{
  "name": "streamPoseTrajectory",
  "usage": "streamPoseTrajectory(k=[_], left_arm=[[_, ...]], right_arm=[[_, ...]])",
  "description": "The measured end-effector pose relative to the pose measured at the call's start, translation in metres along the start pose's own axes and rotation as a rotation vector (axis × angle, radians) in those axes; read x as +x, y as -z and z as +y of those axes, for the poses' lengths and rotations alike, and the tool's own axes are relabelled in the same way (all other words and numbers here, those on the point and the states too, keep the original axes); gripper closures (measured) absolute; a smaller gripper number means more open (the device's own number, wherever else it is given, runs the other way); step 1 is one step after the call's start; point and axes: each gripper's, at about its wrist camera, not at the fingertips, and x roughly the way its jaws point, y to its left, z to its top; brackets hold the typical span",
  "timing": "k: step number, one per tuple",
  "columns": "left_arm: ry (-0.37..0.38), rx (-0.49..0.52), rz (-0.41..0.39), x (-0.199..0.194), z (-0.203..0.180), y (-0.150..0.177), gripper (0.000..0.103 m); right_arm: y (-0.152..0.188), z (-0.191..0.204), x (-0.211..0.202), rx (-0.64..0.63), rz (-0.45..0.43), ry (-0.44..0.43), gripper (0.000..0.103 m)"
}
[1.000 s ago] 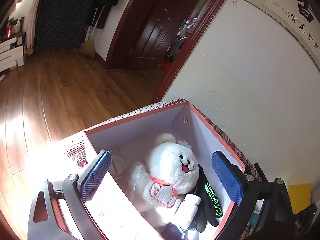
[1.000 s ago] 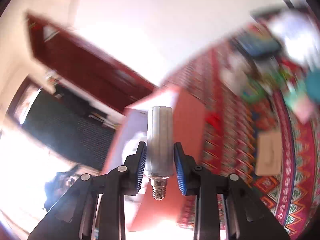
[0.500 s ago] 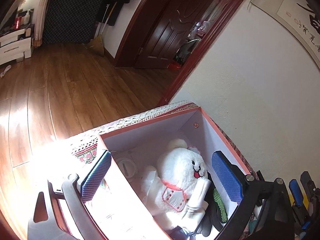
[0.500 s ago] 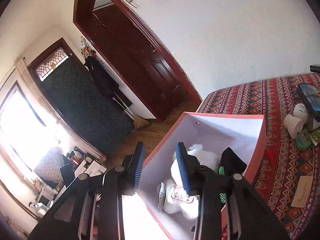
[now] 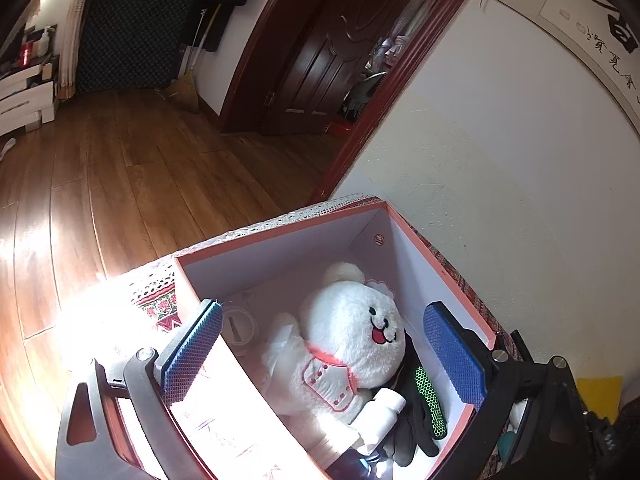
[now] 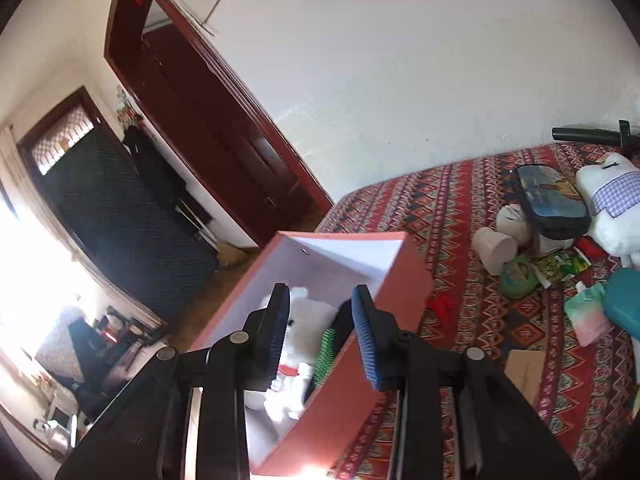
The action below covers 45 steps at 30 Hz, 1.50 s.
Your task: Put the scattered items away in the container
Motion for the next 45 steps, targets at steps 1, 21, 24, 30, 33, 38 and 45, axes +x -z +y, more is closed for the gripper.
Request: streamPoseTrajectory(k=[1, 21, 24, 30, 33, 38, 45], left_arm=[[-0.001, 0.004, 0.003, 0.001, -0.002, 0.001, 0.002], [-0.014, 0.075, 0.029, 0.015, -0.031, 0.008, 0.002], [-0.003, 0.097, 0.025, 0.011, -0.04, 0.01, 0.002], [0.069, 0.215, 0.046, 0.002, -0.086, 0.029, 0.002], [0.128, 0.275, 0.063, -0.005, -0.125, 0.052, 0.002], [0.235, 0.46, 0.141, 0.002, -0.213, 0.123, 0.002], [0.307, 1.132, 0.3, 0.071, -0.325, 0.299, 0.002]], right_arm=[[0.001, -0.008, 0.012, -0.046, 0.045, 0.03, 0.071], [0.03, -0.104, 0.224, -0.466, 0.483, 0.195, 0.077], [0.031, -0.1, 0.198, -0.468, 0.448, 0.145, 0.077], [0.029, -0.103, 0.038, -0.271, 0.163, 0.024, 0.077], [0.036, -0.117, -0.078, -0.124, -0.079, -0.067, 0.077], [0.033, -0.132, -0.185, 0.018, -0.336, -0.09, 0.077], [0.036, -0.197, -0.195, 0.118, -0.394, -0.157, 0.077]])
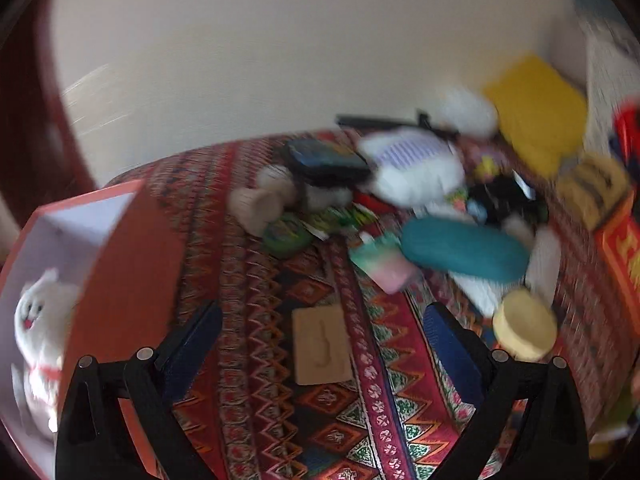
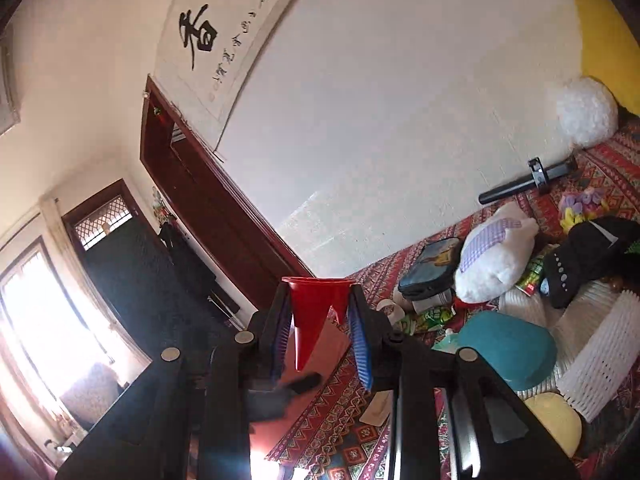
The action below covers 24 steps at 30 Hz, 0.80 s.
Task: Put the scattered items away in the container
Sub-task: 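Grasp the pink-green pouch with the left tool while the right tool lifts the red cone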
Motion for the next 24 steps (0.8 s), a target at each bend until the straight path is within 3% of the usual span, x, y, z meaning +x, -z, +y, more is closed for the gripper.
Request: streamPoseTrajectory(k=[2, 4, 7, 12, 14, 15, 16, 20, 24], left_arm=[[0.001, 0.139, 0.039, 0.038, -0.028, -0.003, 0.002], [0.01, 0.198, 0.075, 0.074, -0.042, -0.013, 0.002], [0.041, 0.201, 0.136, 0.117, -0.042, -0.033, 0.002], [0.178, 0.101, 0.206, 0.16, -0.026, -0.066, 0.0], [0.206, 0.107, 0.213, 0.162, -0.027, -0.068, 0.006], [0.227, 0.099, 0.215, 0.158, -0.026, -0.068, 0.02], [0.236, 0.091, 0.222, 0.154, -0.024, -0.068, 0.026], [0.204, 0.051, 0.232, 0.128, -0.021, -0.048, 0.028], [0.171, -0.074, 0.201, 0.083, -0.016, -0.012, 0.028]], right_arm=[[-0.006, -0.015, -0.001, 0.008, 0.007, 0.032, 0.077], [-0.013, -0.019, -0.014, -0.009, -0.012, 0.045, 0.077], [-0.023, -0.031, -0.028, 0.005, -0.052, 0.013, 0.077], [-0.034, -0.055, -0.047, 0.094, -0.112, -0.017, 0.077], [-0.037, -0.062, -0.049, 0.12, -0.127, -0.034, 0.077], [-0.038, -0.064, -0.05, 0.125, -0.131, -0.033, 0.077], [-0.039, -0.065, -0.05, 0.128, -0.133, -0.032, 0.077], [-0.039, -0.072, -0.051, 0.162, -0.145, -0.044, 0.077], [-0.037, -0.067, -0.049, 0.148, -0.14, -0.026, 0.077]])
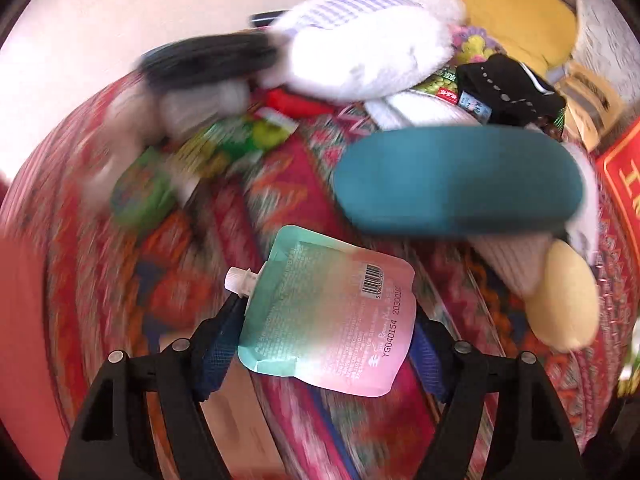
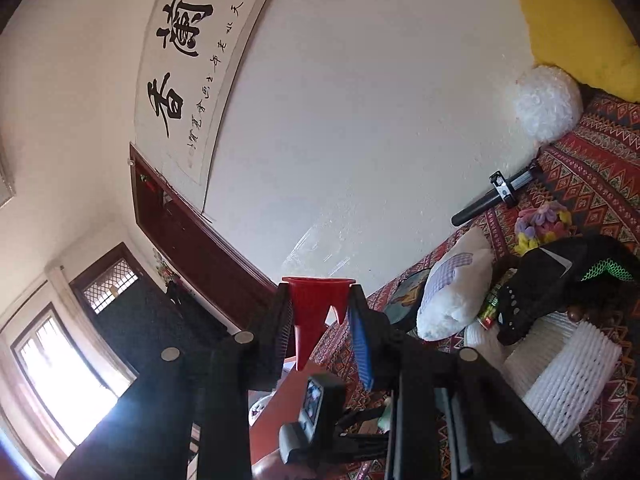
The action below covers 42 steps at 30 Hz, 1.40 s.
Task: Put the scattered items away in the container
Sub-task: 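Grasp the pink-green pouch with the left tool while the right tool lifts the red cone, then drop the pouch into the pink box with the left tool while the right tool drops the cone in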
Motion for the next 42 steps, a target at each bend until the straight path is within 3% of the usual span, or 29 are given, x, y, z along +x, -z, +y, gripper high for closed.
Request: streamPoseTrajectory(k=[7, 10, 13, 15, 17, 19, 25, 29, 32, 34, 38, 40, 42], left_arm=[[0.057, -0.192, -0.185, -0.097, 0.008, 0.067, 0.028], [0.047, -0.241, -0.339, -0.16, 0.031, 0.075, 0.028], [-0.039, -0.306, -0.507, -0.231, 0.068, 0.082, 0.028], [-0.141, -0.368, -0.603, -0.27, 0.098, 0.088, 0.028], [-0.24, -0.433, -0.659, -0.297, 0.132, 0.094, 0.027], [-0.292, -0.512, -0.693, -0.313, 0.169, 0.105, 0.027], [-0.362, -0.675, -0.682, -0.303, 0.252, 0.129, 0.026], [-0.42, -0.648, -0.7, -0.303, 0.273, 0.116, 0.025], [-0.38, -0.58, -0.697, -0.303, 0.292, 0.075, 0.025], [-0.426, -0.589, -0.584, -0.284, 0.315, 0.047, 0.025], [-0.401, -0.645, -0.38, -0.236, 0.353, 0.027, 0.02], [-0.466, -0.656, -0.359, -0.233, 0.355, 0.031, 0.02], [-0.496, -0.694, -0.409, -0.246, 0.355, 0.045, 0.019]], right_arm=[[0.013, 0.017, 0.016, -0.045, 0.05, 0.013, 0.077], [0.023, 0.026, 0.029, -0.089, 0.091, 0.05, 0.077], [0.032, 0.034, 0.038, -0.118, 0.116, 0.074, 0.077], [0.038, 0.037, 0.044, -0.121, 0.126, 0.073, 0.077], [0.044, 0.041, 0.05, -0.136, 0.142, 0.081, 0.077], [0.051, 0.046, 0.058, -0.152, 0.163, 0.089, 0.077], [0.077, 0.061, 0.086, -0.221, 0.244, 0.103, 0.077], [0.096, 0.071, 0.101, -0.259, 0.3, 0.098, 0.077], [0.108, 0.077, 0.11, -0.286, 0.332, 0.095, 0.077], [0.114, 0.079, 0.117, -0.295, 0.351, 0.095, 0.077], [0.118, 0.078, 0.122, -0.302, 0.364, 0.093, 0.077], [0.116, 0.077, 0.122, -0.304, 0.362, 0.096, 0.077], [0.115, 0.076, 0.12, -0.297, 0.359, 0.092, 0.077]])
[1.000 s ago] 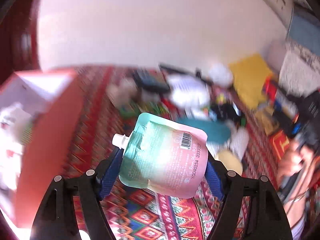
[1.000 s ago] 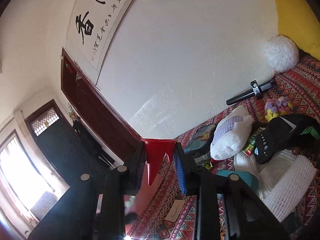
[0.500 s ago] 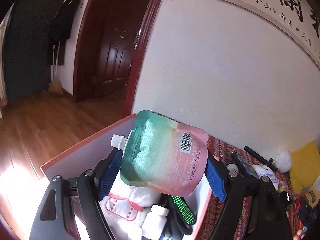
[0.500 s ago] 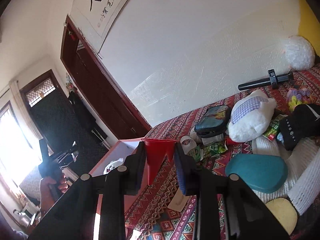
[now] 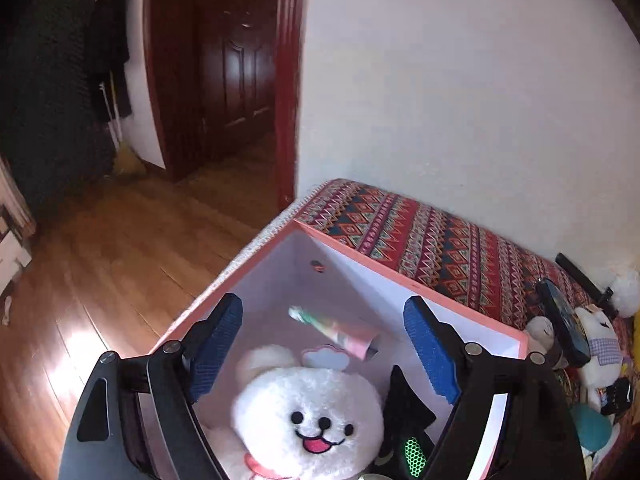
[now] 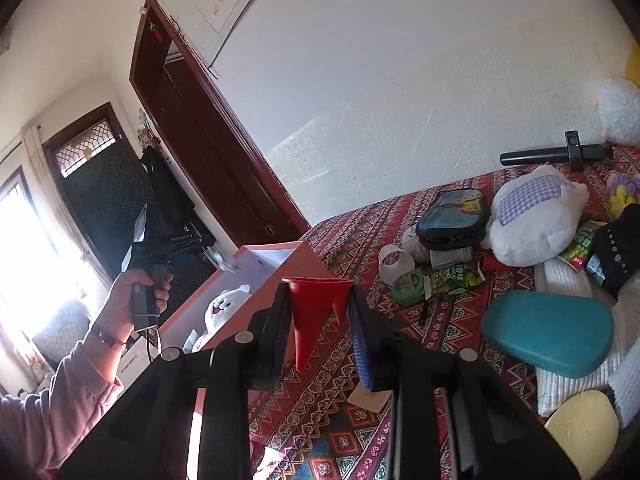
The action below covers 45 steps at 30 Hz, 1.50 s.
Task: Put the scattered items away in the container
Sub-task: 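Drop the pouch into the pink box with the left tool while the right tool drops the cone in, then grasp the teal glasses case with the left tool while the right tool reaches the yellow sponge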
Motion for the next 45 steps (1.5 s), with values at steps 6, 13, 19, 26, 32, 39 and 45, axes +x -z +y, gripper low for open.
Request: streamPoseTrajectory(k=[6, 13, 19, 26, 32, 39, 45], left_arm=[[0.02, -0.217, -0.052, -0.082, 0.051, 0.059, 0.017], [0.005, -0.411, -0.09, -0.127, 0.097, 0.147, 0.004], [-0.052, -0.388, -0.129, -0.124, 0.105, 0.139, 0.004], [0.005, -0.419, -0.097, -0.11, 0.118, 0.132, 0.003], [-0.008, -0.465, -0.09, -0.106, 0.136, 0.13, 0.004], [-0.009, -0.481, -0.106, -0.113, 0.142, 0.129, 0.004], [0.028, -0.378, -0.136, -0.133, 0.101, 0.127, 0.004]], right_arm=[[-0.001, 0.002, -0.002, -0.001, -0.003, -0.02, 0.077], [0.004, 0.016, -0.002, -0.011, 0.011, -0.045, 0.077], [0.019, 0.065, 0.015, -0.065, 0.082, -0.125, 0.077], [-0.016, 0.168, 0.112, -0.207, 0.151, -0.21, 0.077], [-0.063, 0.246, 0.214, -0.389, 0.104, 0.005, 0.018], [-0.043, 0.245, 0.138, -0.435, -0.074, 0.075, 0.018], [-0.013, 0.163, 0.009, -0.31, -0.195, 0.234, 0.013]])
